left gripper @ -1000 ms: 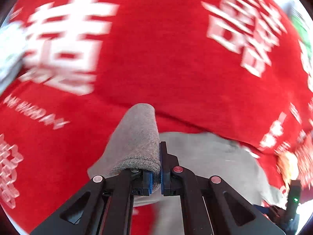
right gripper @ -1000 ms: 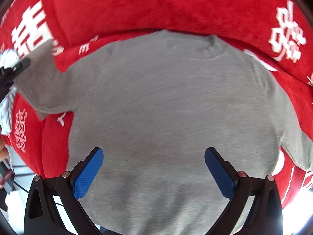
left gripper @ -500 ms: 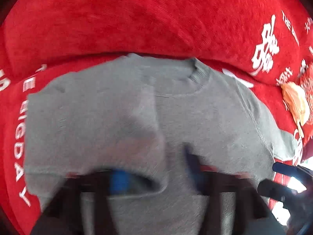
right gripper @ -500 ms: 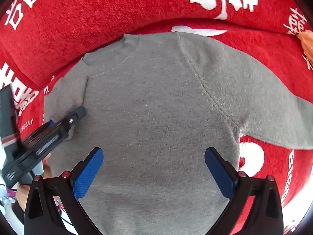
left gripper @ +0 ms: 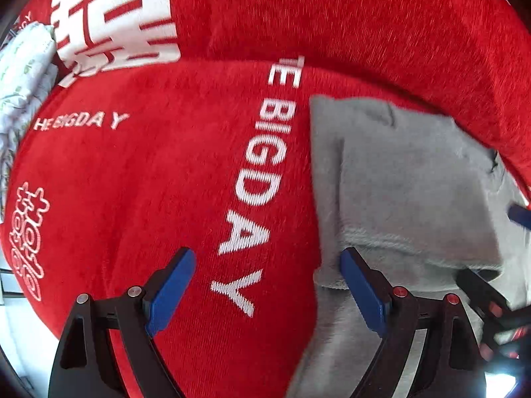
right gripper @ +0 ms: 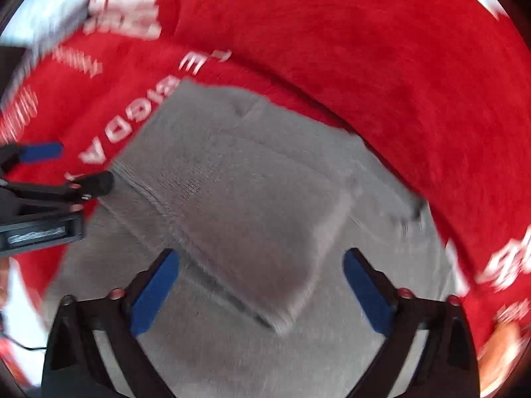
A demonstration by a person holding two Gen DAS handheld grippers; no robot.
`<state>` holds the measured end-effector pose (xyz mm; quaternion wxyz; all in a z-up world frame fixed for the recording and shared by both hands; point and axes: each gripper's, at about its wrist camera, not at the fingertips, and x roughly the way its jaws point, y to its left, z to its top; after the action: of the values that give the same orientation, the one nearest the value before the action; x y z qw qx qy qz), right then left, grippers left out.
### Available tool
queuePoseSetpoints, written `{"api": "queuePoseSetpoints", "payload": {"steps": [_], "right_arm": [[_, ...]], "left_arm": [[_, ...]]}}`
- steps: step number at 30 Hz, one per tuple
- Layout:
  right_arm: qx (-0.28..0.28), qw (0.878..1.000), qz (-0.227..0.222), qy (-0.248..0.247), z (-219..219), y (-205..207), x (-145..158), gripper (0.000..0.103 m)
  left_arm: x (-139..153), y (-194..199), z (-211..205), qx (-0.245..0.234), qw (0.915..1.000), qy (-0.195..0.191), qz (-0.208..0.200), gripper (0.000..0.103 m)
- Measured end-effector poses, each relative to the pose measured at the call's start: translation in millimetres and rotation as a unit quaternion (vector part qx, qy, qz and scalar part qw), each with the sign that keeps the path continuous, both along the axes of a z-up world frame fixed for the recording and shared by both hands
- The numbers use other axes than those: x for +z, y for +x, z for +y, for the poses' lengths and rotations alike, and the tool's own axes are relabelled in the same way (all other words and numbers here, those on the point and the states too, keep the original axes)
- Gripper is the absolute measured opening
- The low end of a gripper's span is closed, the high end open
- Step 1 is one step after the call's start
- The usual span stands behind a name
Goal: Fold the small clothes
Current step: 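Fold the held sleeve across the sweater body and open the left gripper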
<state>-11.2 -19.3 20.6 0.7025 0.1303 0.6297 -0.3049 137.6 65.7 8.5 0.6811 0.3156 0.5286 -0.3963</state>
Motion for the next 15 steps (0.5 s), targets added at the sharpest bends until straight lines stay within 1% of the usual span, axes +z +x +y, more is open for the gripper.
{"api": "queuePoseSetpoints", "payload": {"steps": [1,2,3,4,5,6,7,8,9,10,11,12,13,14,15], "right_arm": [[0.002,1.0,0.008,-0.005,1,1,-4,0.072],[-0.006,1.0,-0.011,0.003,-4,0,-4,0.05],[-0.035,0.999,-0.033,0.002,-11,-6,3,0.032],[-0.066,0.996,-0.052,-0.003,-18,-15,11,0.016],[-0.122,0.987,-0.108,0.005,-29,-35,27,0.016],[-0.16,0.976,-0.146,0.016,-36,-51,35,0.016],[-0.216,0.958,-0.186,0.026,-44,-75,43,0.016],[-0.29,0.926,-0.239,0.038,-52,-113,48,0.016],[-0.344,0.896,-0.276,0.054,-54,-142,47,0.016],[-0.382,0.872,-0.296,0.071,-57,-161,41,0.017],[-0.435,0.838,-0.316,0.093,-56,-188,28,0.017],[-0.493,0.794,-0.336,0.118,-53,-219,11,0.018],[-0.531,0.758,-0.351,0.142,-50,-239,-3,0.021],[-0.556,0.733,-0.359,0.159,-47,-253,-13,0.025],[-0.575,0.711,-0.367,0.173,-44,-264,-22,0.031]], "left_arm": [[-2,-3,1,-0.004,1.0,-0.002,-0.003,0.09],[-4,-9,1,-0.01,0.9999,-0.005,-0.009,0.09],[-4,-14,0,-0.016,0.9997,-0.008,-0.014,0.091],[-5,-18,-3,-0.017,0.9997,-0.008,-0.018,0.092],[-4,-22,-3,-0.018,0.9996,-0.007,-0.021,0.092],[-8,-20,-5,-0.018,0.9996,-0.006,-0.021,0.092],[-8,-22,-6,-0.02,0.9996,-0.005,-0.022,0.092],[-8,-25,-7,-0.021,0.9995,-0.005,-0.021,0.092],[-8,-24,-8,-0.022,0.9996,-0.005,-0.019,0.092],[-9,-27,-5,-0.025,0.9995,-0.006,-0.016,0.092],[-11,-29,-8,-0.028,0.9995,-0.005,-0.015,0.092],[-12,-27,-9,-0.03,0.9994,-0.004,-0.017,0.092],[-13,-26,-11,-0.035,0.9992,-0.004,-0.021,0.093],[-14,-24,-12,-0.038,0.999,-0.004,-0.023,0.094],[-14,-25,-15,-0.039,0.9989,-0.003,-0.027,0.097]]}}
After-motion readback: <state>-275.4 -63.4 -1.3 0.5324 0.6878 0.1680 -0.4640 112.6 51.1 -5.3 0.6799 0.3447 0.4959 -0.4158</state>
